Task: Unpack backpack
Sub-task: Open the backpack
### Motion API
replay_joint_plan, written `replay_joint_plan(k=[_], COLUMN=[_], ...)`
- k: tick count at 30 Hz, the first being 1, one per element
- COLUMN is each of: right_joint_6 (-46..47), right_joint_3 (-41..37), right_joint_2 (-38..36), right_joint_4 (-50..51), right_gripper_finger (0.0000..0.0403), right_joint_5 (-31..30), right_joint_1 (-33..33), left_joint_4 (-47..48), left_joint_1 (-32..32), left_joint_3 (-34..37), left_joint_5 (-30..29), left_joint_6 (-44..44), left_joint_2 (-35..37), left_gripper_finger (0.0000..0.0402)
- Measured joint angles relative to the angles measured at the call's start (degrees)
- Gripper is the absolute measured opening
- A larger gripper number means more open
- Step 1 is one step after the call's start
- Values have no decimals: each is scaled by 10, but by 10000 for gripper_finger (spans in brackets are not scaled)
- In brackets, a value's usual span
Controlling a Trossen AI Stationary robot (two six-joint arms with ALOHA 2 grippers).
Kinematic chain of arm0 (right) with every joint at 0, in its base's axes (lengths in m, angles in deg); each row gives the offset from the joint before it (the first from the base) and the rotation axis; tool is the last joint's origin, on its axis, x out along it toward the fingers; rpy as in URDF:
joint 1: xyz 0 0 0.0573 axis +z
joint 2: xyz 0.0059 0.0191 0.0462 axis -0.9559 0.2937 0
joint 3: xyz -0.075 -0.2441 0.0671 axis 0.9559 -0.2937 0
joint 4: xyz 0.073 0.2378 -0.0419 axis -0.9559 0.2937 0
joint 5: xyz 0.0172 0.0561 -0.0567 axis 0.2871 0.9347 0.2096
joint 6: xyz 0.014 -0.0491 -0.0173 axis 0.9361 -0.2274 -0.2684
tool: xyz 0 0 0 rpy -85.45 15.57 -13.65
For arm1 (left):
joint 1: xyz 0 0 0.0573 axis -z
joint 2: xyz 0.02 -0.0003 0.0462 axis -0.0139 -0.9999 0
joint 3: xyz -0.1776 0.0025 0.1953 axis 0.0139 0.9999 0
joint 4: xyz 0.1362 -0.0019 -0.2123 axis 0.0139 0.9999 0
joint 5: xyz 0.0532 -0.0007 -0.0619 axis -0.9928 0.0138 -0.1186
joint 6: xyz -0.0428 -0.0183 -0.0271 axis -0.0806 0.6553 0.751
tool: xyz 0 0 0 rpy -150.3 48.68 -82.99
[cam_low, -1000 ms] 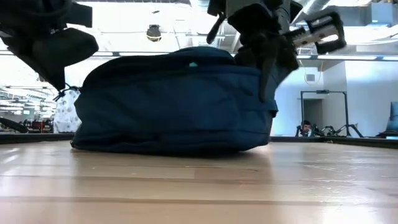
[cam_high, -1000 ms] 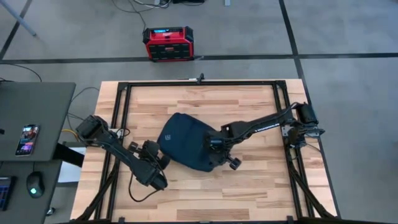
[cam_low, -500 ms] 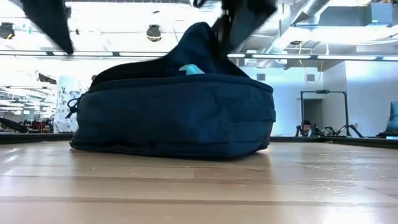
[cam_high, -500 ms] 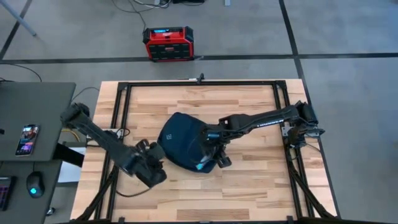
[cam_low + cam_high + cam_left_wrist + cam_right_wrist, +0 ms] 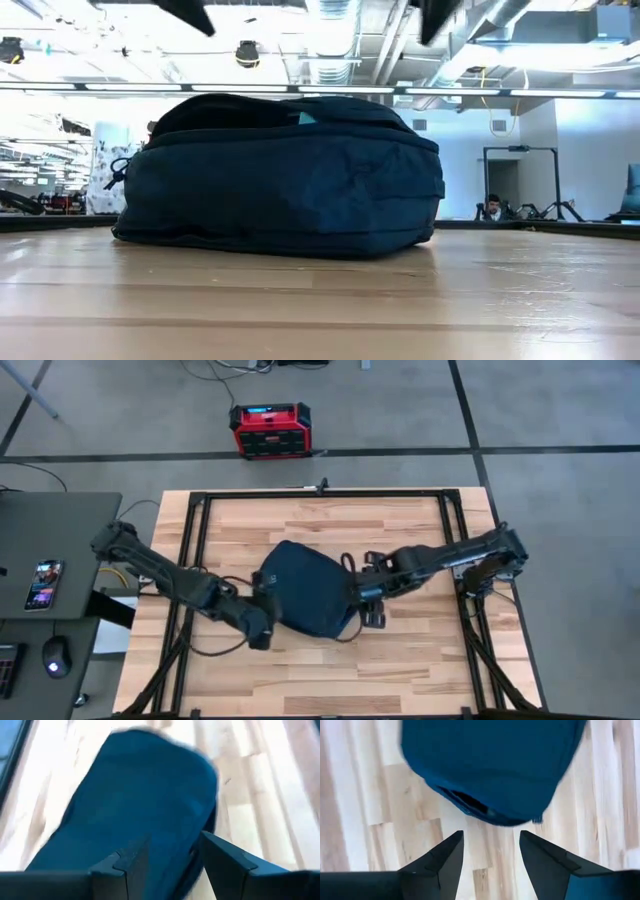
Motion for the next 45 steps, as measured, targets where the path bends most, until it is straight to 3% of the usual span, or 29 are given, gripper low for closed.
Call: replay_joint_plan(k=[3,6,13,20,22,26,33,41,45], right_joint_6=[41,50,14,-60,-87,-98,-70,-25,-14], right_joint_3=[-93,-200,-376,-470,-493,-508,-508,-481,-480], right_joint_2=[-33,-78,-159,-147,-142,-119,-108,-143,-146], right_joint_4=[-63,-157,-314,-422,-487,-570,-626,-542,-562], right_gripper_finger=[187,186,180,179,179,179,179,179,179], right_joint_5=[-26,-33,-27,-16,25,101,127,117,113], right_joint_1=[7,-11,-87,-159,-170,-168,-93,-42,-31], left_joint_4=[-55,-51,-36,-1,12,22,41,101,55], left_joint_1=[-38,-75,-115,-99,-88,-79,-101,-108,-107], left_joint_3=[0,0,0,4,4,4,4,-41,-47], left_joint_5=[63,96,96,93,72,19,-85,-80,-26], left_joint_6=[-33,-29,-12,87,123,162,149,118,103], left_joint_2=[-33,-59,-78,-121,-133,-158,-200,-137,-96], left_gripper_finger=[161,159,155,154,154,154,154,154,154])
